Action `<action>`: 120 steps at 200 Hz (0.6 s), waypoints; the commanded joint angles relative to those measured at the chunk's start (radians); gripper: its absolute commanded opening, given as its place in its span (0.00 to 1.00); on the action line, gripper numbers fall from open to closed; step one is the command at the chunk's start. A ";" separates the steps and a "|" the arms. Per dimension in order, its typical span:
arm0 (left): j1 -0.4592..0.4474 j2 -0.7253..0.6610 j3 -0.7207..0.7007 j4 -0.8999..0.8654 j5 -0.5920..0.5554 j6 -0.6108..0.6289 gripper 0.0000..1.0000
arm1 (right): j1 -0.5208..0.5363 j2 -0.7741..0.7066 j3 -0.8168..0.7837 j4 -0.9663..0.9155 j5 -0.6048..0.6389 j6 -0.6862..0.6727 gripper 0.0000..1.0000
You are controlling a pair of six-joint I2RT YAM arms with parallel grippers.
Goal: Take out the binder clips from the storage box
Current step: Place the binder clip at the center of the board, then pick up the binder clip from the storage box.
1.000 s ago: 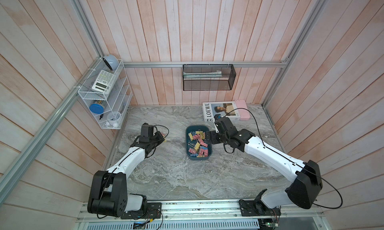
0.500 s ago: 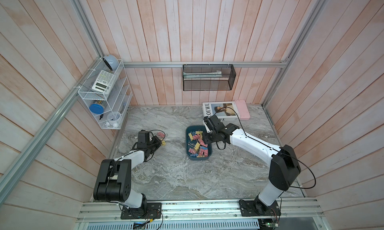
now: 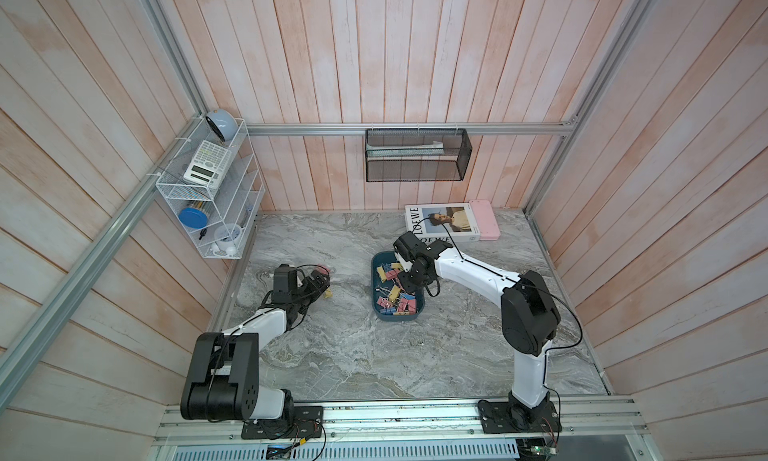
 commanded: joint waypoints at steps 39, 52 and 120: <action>0.004 -0.113 0.110 -0.161 -0.052 0.068 1.00 | 0.002 0.016 -0.012 -0.006 0.026 -0.036 0.40; 0.005 -0.135 0.121 -0.181 -0.068 0.073 1.00 | -0.001 0.022 -0.002 -0.008 0.036 -0.039 0.40; 0.041 -0.191 0.176 -0.319 -0.148 0.131 1.00 | -0.017 0.068 0.033 0.009 0.038 -0.059 0.37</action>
